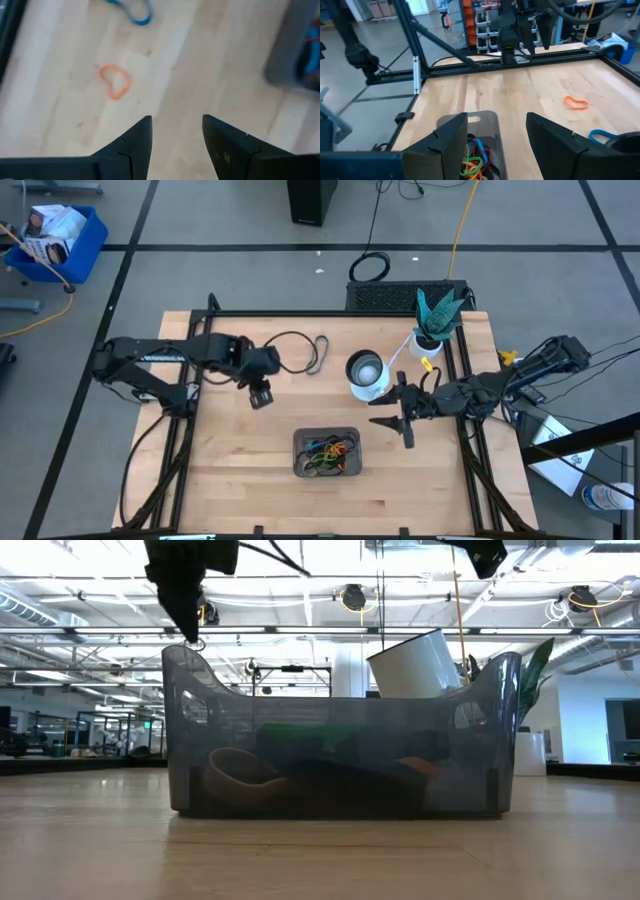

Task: Pick and place rubber bands into bin
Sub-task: Put the orange rubber band into the black bin

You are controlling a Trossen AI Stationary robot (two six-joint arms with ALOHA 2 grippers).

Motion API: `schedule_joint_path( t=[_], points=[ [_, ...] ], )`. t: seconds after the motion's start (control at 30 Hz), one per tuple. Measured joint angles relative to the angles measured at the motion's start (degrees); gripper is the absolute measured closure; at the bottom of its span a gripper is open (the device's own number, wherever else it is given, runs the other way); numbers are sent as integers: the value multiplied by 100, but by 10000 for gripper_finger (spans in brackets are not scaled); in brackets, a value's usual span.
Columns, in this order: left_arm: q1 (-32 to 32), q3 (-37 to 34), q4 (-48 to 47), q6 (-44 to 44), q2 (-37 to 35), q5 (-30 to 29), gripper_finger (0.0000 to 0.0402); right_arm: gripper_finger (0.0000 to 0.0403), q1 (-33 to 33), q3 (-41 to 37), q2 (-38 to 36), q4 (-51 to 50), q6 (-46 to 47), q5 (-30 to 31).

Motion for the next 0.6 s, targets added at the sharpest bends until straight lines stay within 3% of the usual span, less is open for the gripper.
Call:
schedule_joint_path(
  t=[0.4,0.6],
  points=[
    [1129,-619,238,-146,9,-124,222,206,-421,0,0,2,321,-17],
    [1442,-1338,1317,-366,13,-150,222,206,-538,0,0,2,367,-17]
  ],
)
